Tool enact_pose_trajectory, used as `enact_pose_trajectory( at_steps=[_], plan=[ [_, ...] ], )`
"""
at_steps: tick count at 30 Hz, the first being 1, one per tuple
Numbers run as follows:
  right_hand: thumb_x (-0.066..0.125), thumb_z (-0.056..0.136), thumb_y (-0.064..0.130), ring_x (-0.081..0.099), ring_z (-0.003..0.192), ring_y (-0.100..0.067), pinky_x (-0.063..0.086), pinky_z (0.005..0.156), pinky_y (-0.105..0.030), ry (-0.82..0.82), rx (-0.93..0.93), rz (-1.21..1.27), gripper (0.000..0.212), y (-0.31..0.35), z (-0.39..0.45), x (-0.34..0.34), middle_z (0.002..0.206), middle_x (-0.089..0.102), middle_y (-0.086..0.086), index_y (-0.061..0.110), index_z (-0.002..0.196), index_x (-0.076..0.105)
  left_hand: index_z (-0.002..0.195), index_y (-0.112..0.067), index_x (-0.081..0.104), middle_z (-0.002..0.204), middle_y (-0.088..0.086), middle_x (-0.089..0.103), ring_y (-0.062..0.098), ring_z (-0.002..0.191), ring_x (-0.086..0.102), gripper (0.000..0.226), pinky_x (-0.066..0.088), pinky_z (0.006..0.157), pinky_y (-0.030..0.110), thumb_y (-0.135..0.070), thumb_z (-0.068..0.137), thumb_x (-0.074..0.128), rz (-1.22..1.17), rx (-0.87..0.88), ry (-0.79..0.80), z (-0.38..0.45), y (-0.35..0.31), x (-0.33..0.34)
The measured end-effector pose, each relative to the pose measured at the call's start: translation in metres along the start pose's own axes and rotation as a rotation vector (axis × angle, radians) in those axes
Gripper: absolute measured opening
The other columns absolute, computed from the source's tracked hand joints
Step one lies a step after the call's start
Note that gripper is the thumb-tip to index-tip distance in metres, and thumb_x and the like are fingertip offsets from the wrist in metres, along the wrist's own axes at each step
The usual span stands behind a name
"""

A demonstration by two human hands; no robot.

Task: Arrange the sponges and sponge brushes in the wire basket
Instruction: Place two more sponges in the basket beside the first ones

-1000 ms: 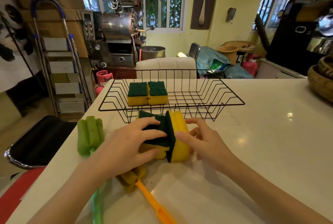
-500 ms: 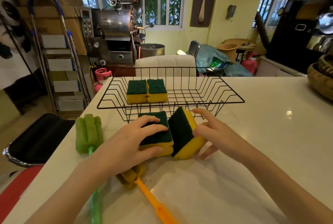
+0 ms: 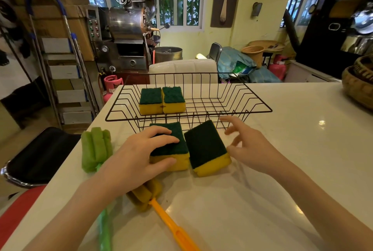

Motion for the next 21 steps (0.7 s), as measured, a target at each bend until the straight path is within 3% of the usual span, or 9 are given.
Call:
enact_pose_trajectory(
  at_steps=[2,4,10,13,16,21],
  plan=[
    [0.052,0.079,-0.001,0.041,0.116,-0.011,0.042,0.091,-0.028,-0.013,-0.187,-0.166,0.072,0.016,-0.003,0.0,0.133,0.04,0.008,0.046,0.131,0.034,0.115,-0.042,0.05,0.117,-0.025,0.039,-0.004,0.108,0.039,0.039,0.035,0.083,0.01,-0.042,0.077,0.057,0.013,-0.013,0.002,0.0,0.004,0.0],
    [0.048,0.08,-0.003,0.026,0.13,-0.012,0.029,0.103,-0.03,0.047,-0.273,-0.299,0.066,0.023,-0.004,0.007,0.144,0.034,0.009,0.044,0.127,0.043,0.115,-0.042,0.05,0.116,-0.025,0.039,-0.005,0.107,0.039,0.039,0.034,0.082,0.008,-0.042,0.077,0.057,0.02,-0.017,0.012,0.001,0.006,0.003],
    [0.04,0.085,0.001,0.027,0.129,-0.009,0.022,0.099,-0.021,0.116,-0.251,-0.266,0.054,0.016,-0.002,0.014,0.141,0.041,0.008,0.038,0.123,0.049,0.115,-0.041,0.051,0.118,-0.022,0.042,-0.004,0.107,0.04,0.04,0.034,0.078,0.007,-0.044,0.076,0.057,0.031,-0.011,0.024,0.001,0.007,0.006],
    [0.038,0.089,0.014,0.028,0.122,-0.004,0.023,0.099,-0.022,0.129,-0.234,-0.216,0.041,0.015,-0.001,0.017,0.137,0.042,0.009,0.036,0.121,0.051,0.117,-0.041,0.049,0.121,-0.021,0.042,-0.005,0.107,0.038,0.042,0.033,0.077,0.006,-0.047,0.076,0.056,0.039,-0.016,0.057,0.002,0.009,0.01],
    [0.041,0.086,0.034,0.027,0.116,0.0,0.024,0.089,-0.015,0.124,-0.232,-0.137,0.03,0.017,-0.003,0.02,0.127,0.041,0.013,0.035,0.114,0.051,0.119,-0.042,0.046,0.124,-0.021,0.04,-0.007,0.108,0.035,0.044,0.031,0.078,0.005,-0.048,0.076,0.055,0.035,-0.02,0.099,0.003,0.01,0.013],
    [0.059,0.063,0.067,0.018,0.13,-0.001,0.027,0.102,-0.024,0.165,-0.261,-0.109,0.052,0.024,-0.01,0.034,0.145,0.025,0.014,0.042,0.104,0.039,0.118,-0.044,0.045,0.123,-0.026,0.041,-0.011,0.107,0.036,0.044,0.03,0.078,0.001,-0.053,0.076,0.053,0.049,-0.001,0.15,0.0,0.01,0.015]
  ],
)
Point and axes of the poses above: each hand's wrist, its own z-axis towards the middle knuckle, its own x-axis out of the palm, y = z × x, the point moved 8 cm from there along z, towards the middle knuckle
